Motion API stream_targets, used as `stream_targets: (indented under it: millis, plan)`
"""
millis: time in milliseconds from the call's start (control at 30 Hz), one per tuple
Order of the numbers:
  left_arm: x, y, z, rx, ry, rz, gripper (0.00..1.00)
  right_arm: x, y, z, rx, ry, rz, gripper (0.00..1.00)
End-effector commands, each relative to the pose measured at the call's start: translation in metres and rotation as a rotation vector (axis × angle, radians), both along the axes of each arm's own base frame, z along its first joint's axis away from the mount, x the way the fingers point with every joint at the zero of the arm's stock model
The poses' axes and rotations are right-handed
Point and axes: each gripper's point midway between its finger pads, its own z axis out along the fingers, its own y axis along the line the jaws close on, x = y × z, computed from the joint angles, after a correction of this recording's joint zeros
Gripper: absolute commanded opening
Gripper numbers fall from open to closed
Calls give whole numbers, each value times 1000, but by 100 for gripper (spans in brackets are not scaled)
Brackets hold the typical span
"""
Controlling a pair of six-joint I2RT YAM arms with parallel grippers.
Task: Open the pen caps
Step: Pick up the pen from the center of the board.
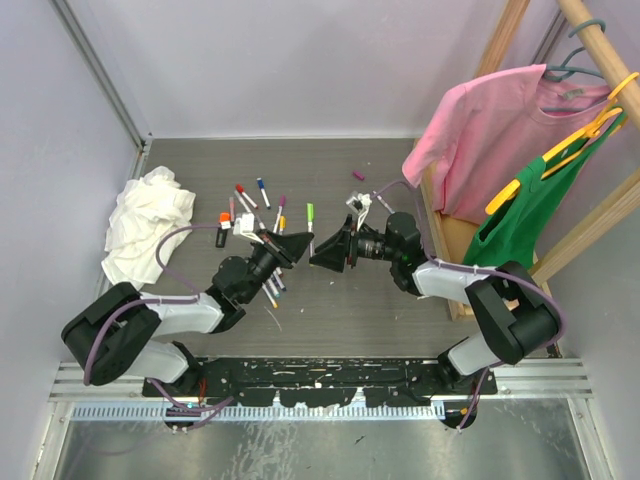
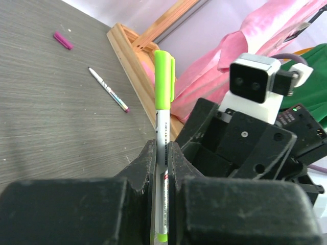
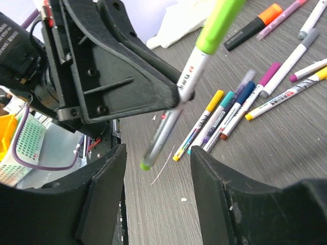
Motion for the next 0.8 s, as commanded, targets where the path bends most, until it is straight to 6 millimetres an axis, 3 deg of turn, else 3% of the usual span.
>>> stream_targets:
  millis: [0, 233, 500, 600, 767]
  plan:
    - [1, -2, 44, -117, -103, -9, 0, 7, 4, 18, 44, -20, -24, 58]
    - [-3, -15, 41, -131, -99, -52, 0, 9, 4, 24, 57, -7, -37, 51]
    - [-5, -21, 43, -146, -106, -81, 2, 7, 4, 27, 56, -1, -21, 18]
    - [-8, -18, 41, -135, -110, -79, 13, 7, 4, 28, 49, -6, -18, 2]
    - [-15, -6, 33, -112, -105, -68, 41, 10, -1, 32, 43, -10, -16, 1]
